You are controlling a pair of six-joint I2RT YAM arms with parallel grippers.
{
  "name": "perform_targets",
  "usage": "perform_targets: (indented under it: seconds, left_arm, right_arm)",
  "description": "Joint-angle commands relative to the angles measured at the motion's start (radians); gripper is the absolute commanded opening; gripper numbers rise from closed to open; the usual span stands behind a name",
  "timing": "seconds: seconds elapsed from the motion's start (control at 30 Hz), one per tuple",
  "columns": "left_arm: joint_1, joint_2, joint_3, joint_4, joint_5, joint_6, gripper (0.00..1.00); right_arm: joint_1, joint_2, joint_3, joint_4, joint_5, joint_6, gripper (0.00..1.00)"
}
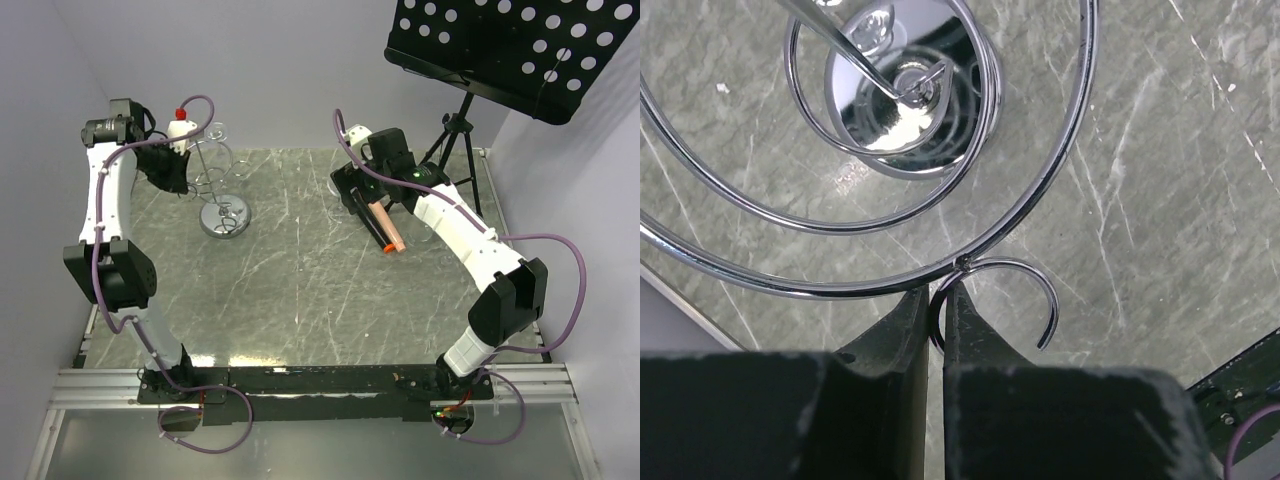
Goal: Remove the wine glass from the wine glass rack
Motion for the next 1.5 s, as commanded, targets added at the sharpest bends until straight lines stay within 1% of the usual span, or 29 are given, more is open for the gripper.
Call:
perform_targets:
  seconds: [0.0, 0.17, 0.27, 0.3, 0.33, 0.37, 0.4, 0.47, 0.57, 0.67, 0.8, 1.0, 1.17, 1.27, 1.37, 1.4, 1.47]
  left_arm:
    - [0.015, -0.023, 0.037, -0.051, 0.1, 0.097, 0.01]
    - [0.047, -0.03, 0.032, -0.052, 0.155, 0.115, 0.01]
    - [0.07, -0.025, 0.014, -0.051, 0.152, 0.12, 0.01]
    - [0.071, -0.017, 0.018, -0.051, 0.14, 0.117, 0.04]
    - [0.07, -0.005, 0.03, -0.049, 0.124, 0.103, 0.1]
    - [0.071, 0.009, 0.046, -0.047, 0.106, 0.086, 0.25]
    - [0.07, 0.019, 0.058, -0.037, 0.08, 0.057, 0.32]
    - [0.071, 0.026, 0.064, -0.002, 0.028, 0.019, 0.4]
    - [0.07, -0.006, 0.018, 0.081, -0.031, -0.021, 0.47]
    - [0.068, -0.034, -0.012, 0.166, -0.086, -0.053, 0.49]
    - [0.072, -0.043, -0.015, 0.227, -0.172, -0.073, 0.5]
    - [0.072, -0.072, -0.048, 0.337, -0.284, -0.034, 0.52]
    - [0.073, -0.065, -0.049, 0.38, -0.374, 0.005, 0.54]
    - [0.079, -0.057, -0.052, 0.434, -0.437, -0.01, 0.56]
    - [0.088, -0.054, -0.043, 0.488, -0.46, -0.047, 0.59]
    - [0.088, -0.056, -0.048, 0.508, -0.491, -0.059, 0.61]
    - [0.088, -0.065, -0.074, 0.583, -0.532, -0.093, 0.68]
  right_arm:
    - [0.01, -0.032, 0.018, 0.02, 0.016, -0.014, 1.0]
    - [0.011, -0.024, 0.024, 0.017, 0.016, -0.012, 1.0]
    - [0.014, -0.022, 0.026, 0.017, 0.014, -0.012, 1.0]
    - [0.014, -0.022, 0.026, 0.015, 0.014, -0.012, 1.0]
    - [0.016, -0.022, 0.024, 0.015, 0.014, -0.012, 1.0]
    - [0.017, -0.025, 0.023, 0.015, 0.014, -0.012, 1.0]
    - [0.017, -0.024, 0.023, 0.015, 0.014, -0.012, 1.0]
    - [0.019, -0.025, 0.02, 0.015, 0.014, -0.012, 1.0]
    - [0.02, -0.029, 0.015, 0.018, 0.014, -0.012, 1.0]
    - [0.02, -0.032, 0.009, 0.021, 0.019, -0.016, 1.0]
    - [0.02, -0.035, 0.006, 0.023, 0.022, -0.017, 1.0]
    - [0.02, -0.032, 0.009, 0.024, 0.023, -0.019, 1.0]
    - [0.022, -0.033, 0.006, 0.024, 0.028, -0.022, 1.0]
    - [0.022, -0.035, 0.001, 0.026, 0.031, -0.025, 1.0]
    - [0.022, -0.038, 0.0, 0.027, 0.035, -0.026, 1.0]
    - [0.022, -0.038, -0.002, 0.027, 0.035, -0.028, 1.0]
    - [0.022, -0.041, -0.005, 0.027, 0.034, -0.026, 1.0]
